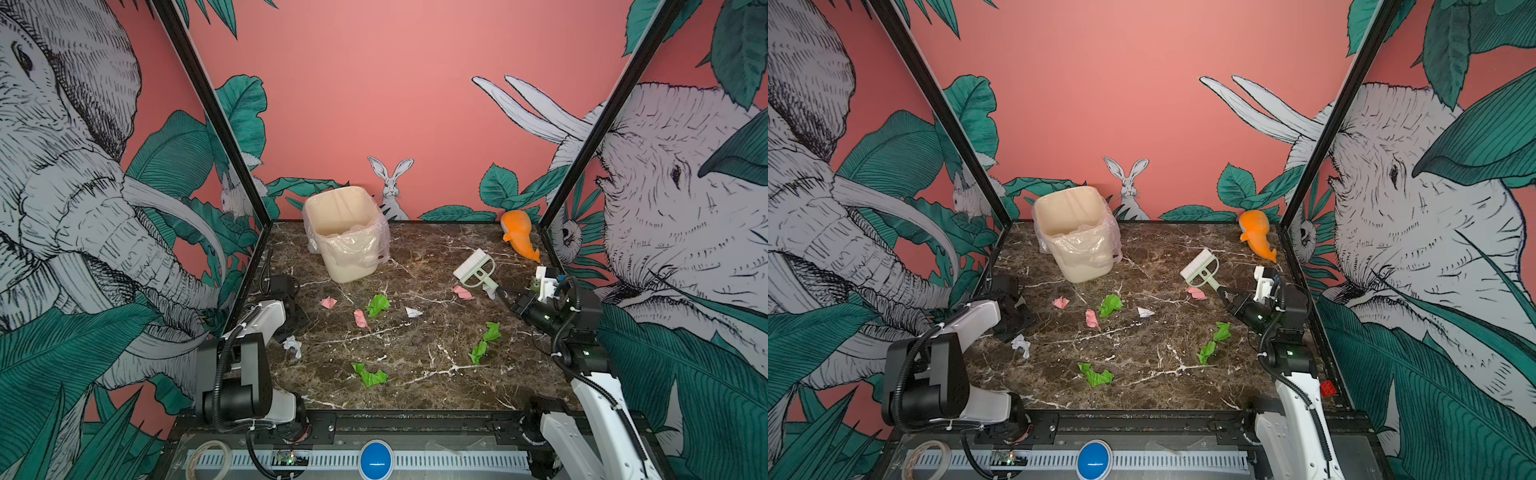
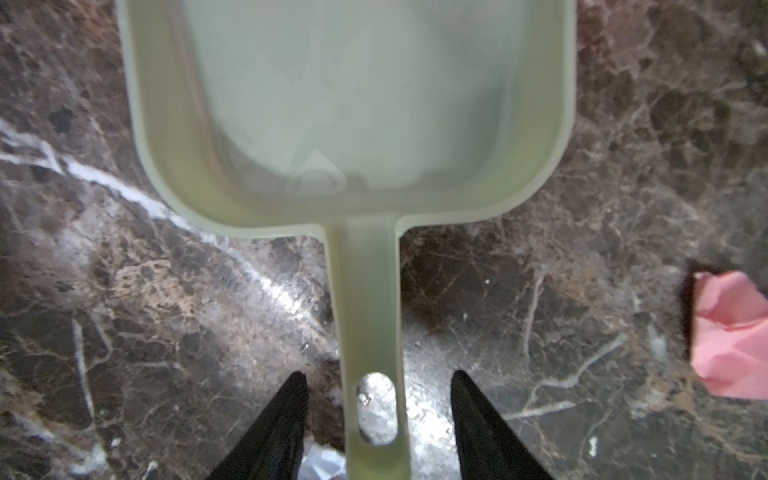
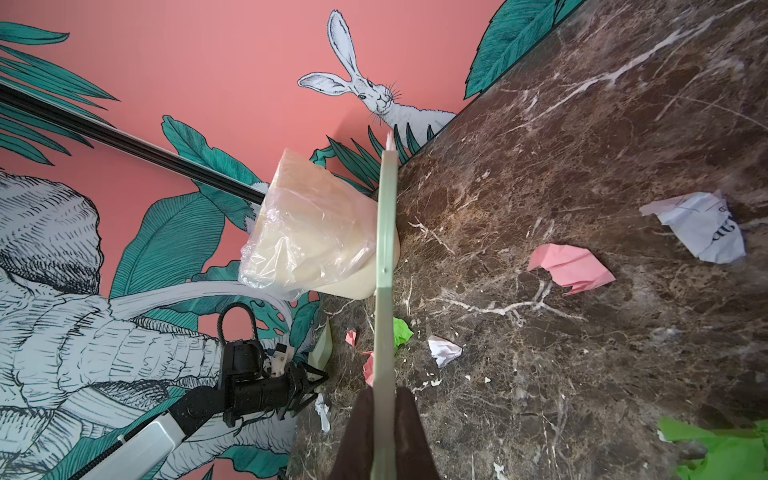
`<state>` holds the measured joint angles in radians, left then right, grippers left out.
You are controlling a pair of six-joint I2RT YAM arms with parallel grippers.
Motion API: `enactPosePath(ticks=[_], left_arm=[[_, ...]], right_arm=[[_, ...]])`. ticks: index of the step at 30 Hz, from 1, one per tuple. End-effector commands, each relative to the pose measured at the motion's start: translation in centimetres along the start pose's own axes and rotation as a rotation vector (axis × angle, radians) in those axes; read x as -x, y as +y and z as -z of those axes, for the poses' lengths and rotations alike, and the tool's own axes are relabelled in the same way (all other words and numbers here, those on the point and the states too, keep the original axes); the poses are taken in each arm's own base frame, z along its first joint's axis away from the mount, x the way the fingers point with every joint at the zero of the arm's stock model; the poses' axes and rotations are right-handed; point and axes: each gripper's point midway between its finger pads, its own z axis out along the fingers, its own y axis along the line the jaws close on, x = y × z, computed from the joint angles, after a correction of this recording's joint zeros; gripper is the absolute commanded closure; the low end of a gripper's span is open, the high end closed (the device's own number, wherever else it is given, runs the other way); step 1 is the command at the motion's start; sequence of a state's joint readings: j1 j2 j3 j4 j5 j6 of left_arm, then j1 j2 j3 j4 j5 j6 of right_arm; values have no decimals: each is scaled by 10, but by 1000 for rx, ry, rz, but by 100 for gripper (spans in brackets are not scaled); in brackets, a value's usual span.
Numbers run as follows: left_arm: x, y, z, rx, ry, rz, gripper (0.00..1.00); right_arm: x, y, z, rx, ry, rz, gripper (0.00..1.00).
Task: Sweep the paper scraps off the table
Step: 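Lower the left gripper and grasp the light-green dustpan handle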
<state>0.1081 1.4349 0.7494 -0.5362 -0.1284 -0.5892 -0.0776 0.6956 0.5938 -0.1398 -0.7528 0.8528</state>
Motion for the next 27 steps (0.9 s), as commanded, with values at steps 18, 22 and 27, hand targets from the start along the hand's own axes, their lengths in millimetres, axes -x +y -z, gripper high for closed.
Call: enactPosePath(ticks=[18,22,27], left_arm=[[-1,6,-7,17,-16,58,59],[2,7,-7,24,-28,54,60],[7,6,-5,30,-45,49,62]], right_arm=[[10,12,2,36,-30,35,100],[11,12,2,36,-32,32,100],[11,12,2,36,-32,32,100]])
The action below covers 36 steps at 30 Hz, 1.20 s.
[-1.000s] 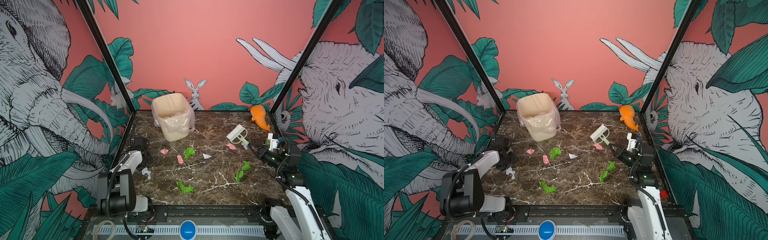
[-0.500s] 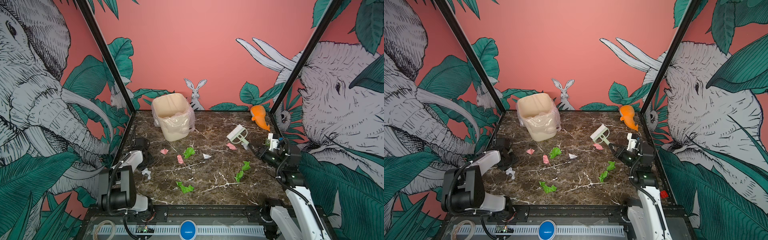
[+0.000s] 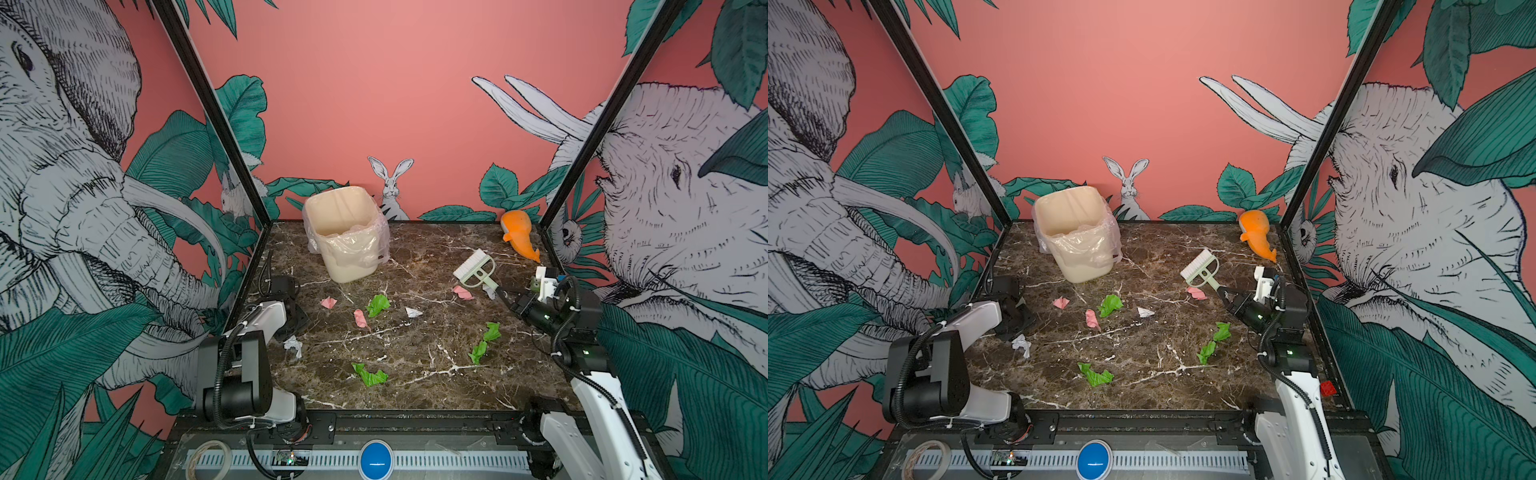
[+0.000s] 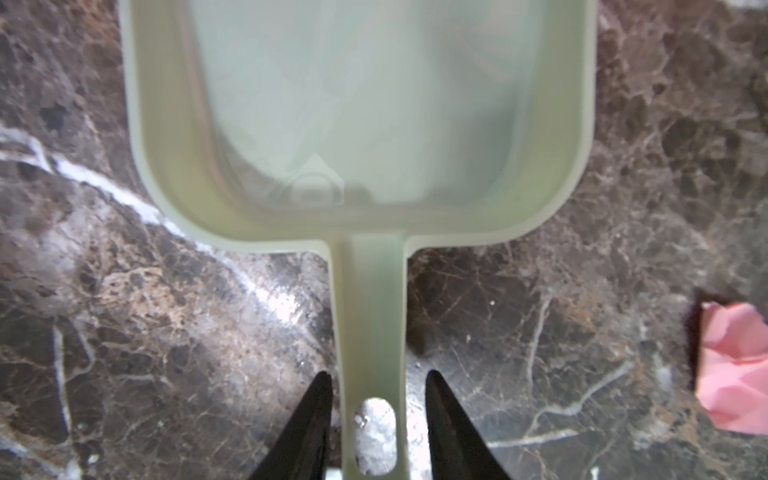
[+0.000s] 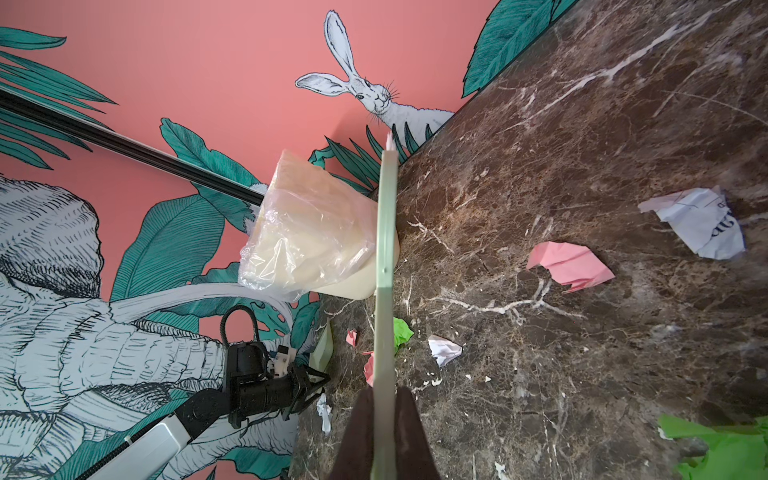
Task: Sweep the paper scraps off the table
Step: 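Lower the left gripper and grasp the light-green dustpan handle, then carry the dustpan with the left gripper to the green scraps nearby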
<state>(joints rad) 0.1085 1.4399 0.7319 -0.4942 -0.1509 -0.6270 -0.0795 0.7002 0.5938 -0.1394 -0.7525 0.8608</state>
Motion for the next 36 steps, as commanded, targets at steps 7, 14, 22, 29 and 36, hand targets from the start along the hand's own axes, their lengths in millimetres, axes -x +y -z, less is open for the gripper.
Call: enactPosePath(ticks=[7,14,22,29,36], left_arm=[[2,2,-3,16,-2,7,63],[1,5,-5,24,-4,7,66],[8,4,-3,35,-20,-7,66],[9,1,-5,24,-19,-1,68],[11,1,-3,23,-29,0,74]], right_arm=[[11,14,2,40,-33,44,100],[11,15,3,41,-33,44,100],[10,13,3,37,-33,40,100],[9,13,4,36,-32,38,100],[10,13,4,35,-35,37,100]])
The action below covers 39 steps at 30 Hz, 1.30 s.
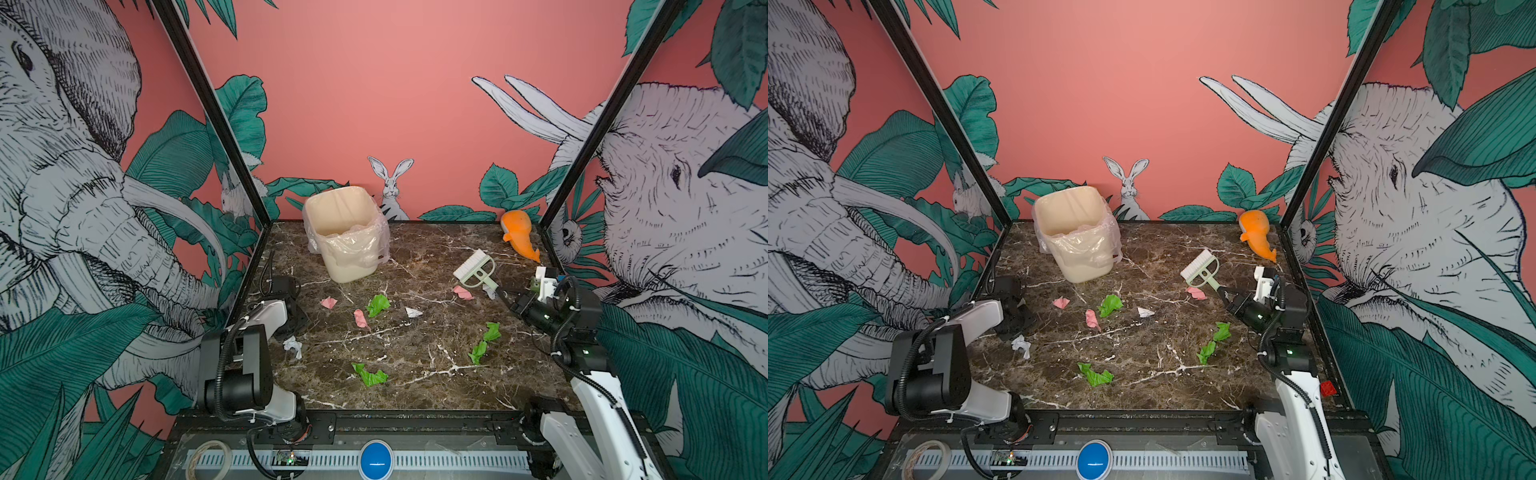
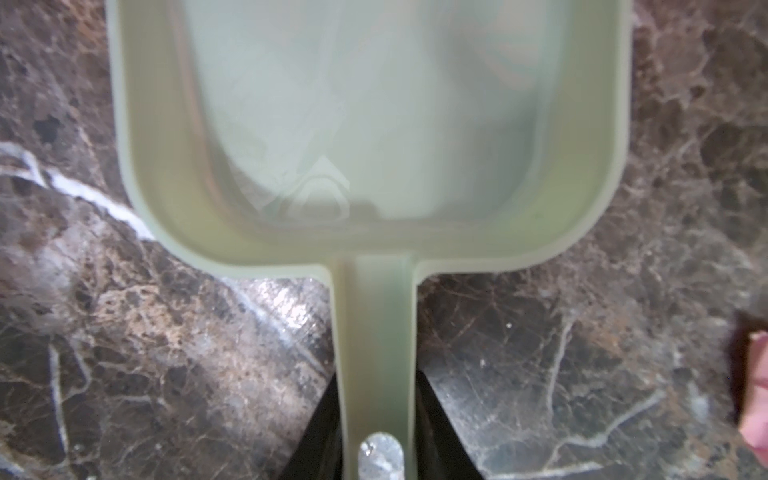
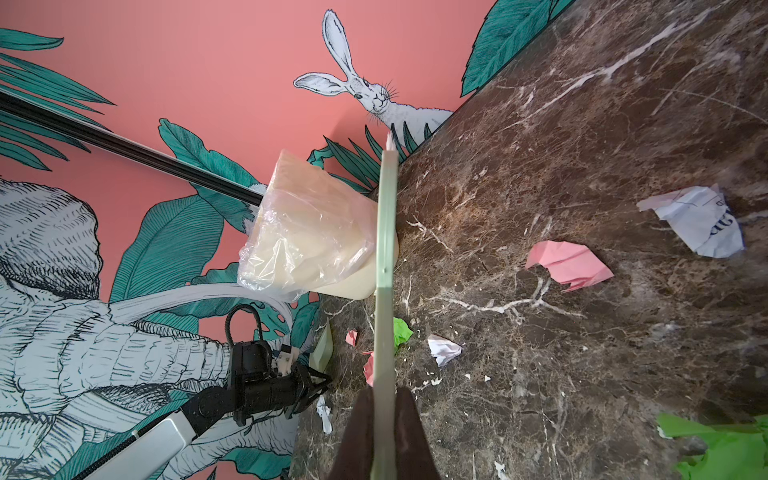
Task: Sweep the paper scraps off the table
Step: 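Carry the dustpan with the left gripper to the green scraps nearby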
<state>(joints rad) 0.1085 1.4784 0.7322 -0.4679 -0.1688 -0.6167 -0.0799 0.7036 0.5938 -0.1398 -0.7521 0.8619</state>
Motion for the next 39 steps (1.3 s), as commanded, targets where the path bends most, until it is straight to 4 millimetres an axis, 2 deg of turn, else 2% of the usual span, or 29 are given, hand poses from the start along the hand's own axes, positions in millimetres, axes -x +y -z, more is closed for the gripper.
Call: enactPosePath(ticks=[1,12,19,25,39], left_arm=[[10,0,6,1,-32,9,75],[14,-1,11,0,-40,-4,82],[17,-1,23,-7,-50,-36,83],[17,-4,41,-41,-43,-101,86],[-22,-16,103,-142,-18,-270,86]], right_arm=[[10,14,5,38,-38,41,100],[9,14,5,37,-36,40,100],[7,12,5,26,-27,42,100],[5,9,5,2,-2,53,100],[-2,6,5,-47,64,76,100]])
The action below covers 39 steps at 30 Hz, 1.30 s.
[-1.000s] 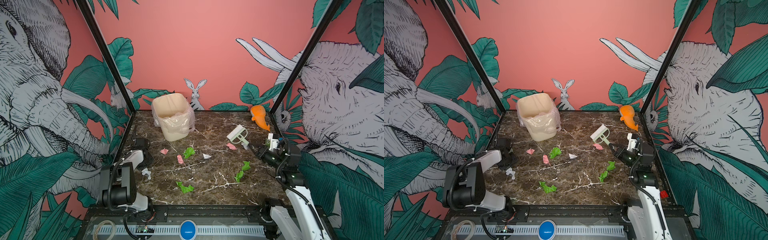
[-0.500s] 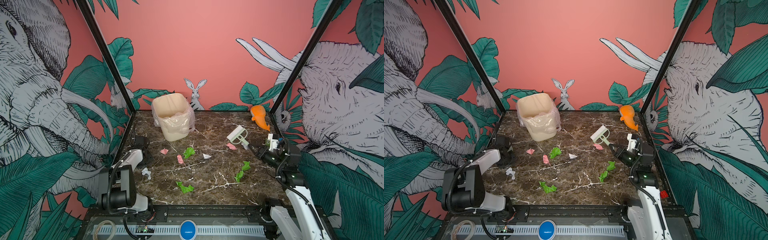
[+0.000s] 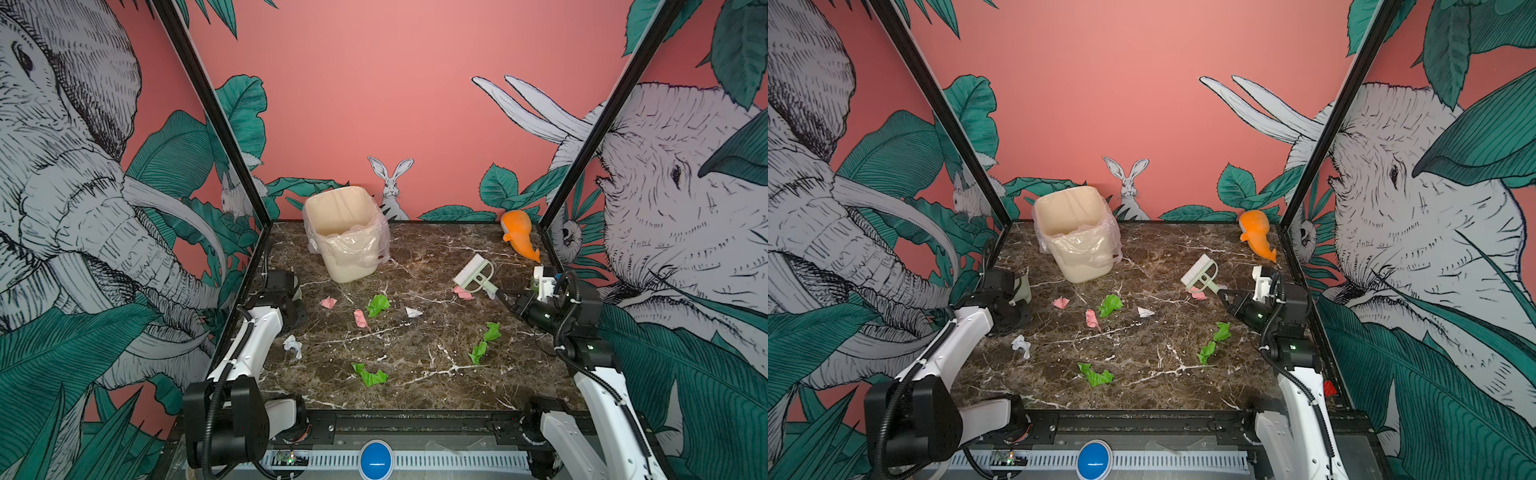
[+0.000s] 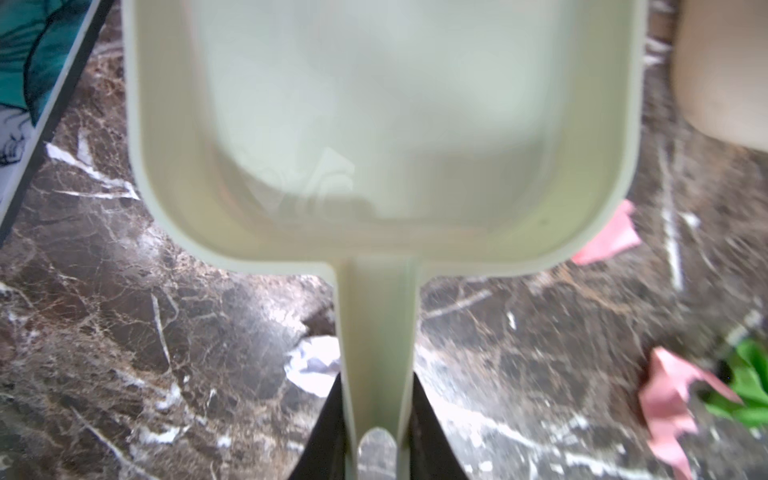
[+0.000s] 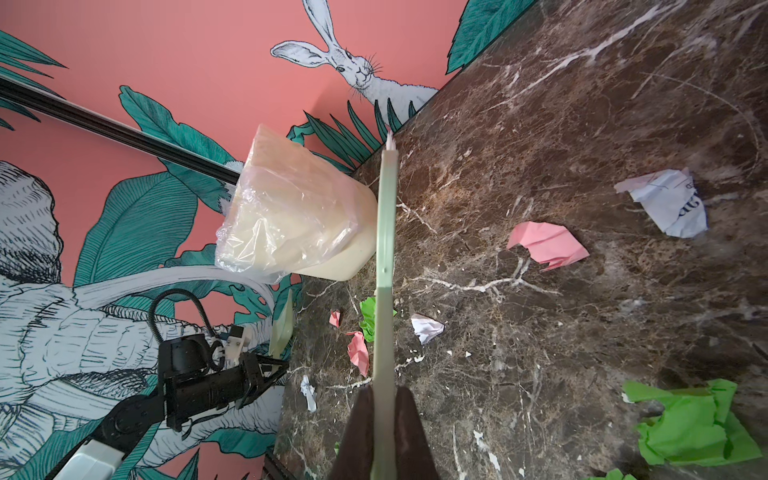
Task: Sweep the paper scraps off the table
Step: 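Carry the dustpan with the left gripper to the green scraps nearby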
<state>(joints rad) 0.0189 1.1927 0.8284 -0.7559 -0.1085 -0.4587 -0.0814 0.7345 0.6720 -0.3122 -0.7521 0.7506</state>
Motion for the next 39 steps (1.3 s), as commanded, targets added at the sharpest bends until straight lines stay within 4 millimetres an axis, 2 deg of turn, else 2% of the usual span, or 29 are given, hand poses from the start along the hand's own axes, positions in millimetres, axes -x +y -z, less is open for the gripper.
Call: enactPosePath(ticks=[1,10,17,22,31,35,39], left_arm=[[-14,-6,20,-25,36,-44,86],[-59,-29,45,-91,116,-211,87],[-101,-57,69,-101,147,-491,89],[-128,-81,87,-169,121,-686,88],[-175,-118,99,-268,98,-1038,88],[-188,-143,104,-321,81,-1171,88],[-203,-167,105,-362,82,-1290,89]], right_arm=[[5,10,2,14,-3,49,100],[-14,2,2,-79,122,93,100],[-32,-4,4,-156,224,127,100],[-42,-9,10,-215,291,149,100],[-57,-17,31,-318,387,167,100],[-62,-25,48,-414,448,192,100],[-59,-29,68,-525,502,229,100]])
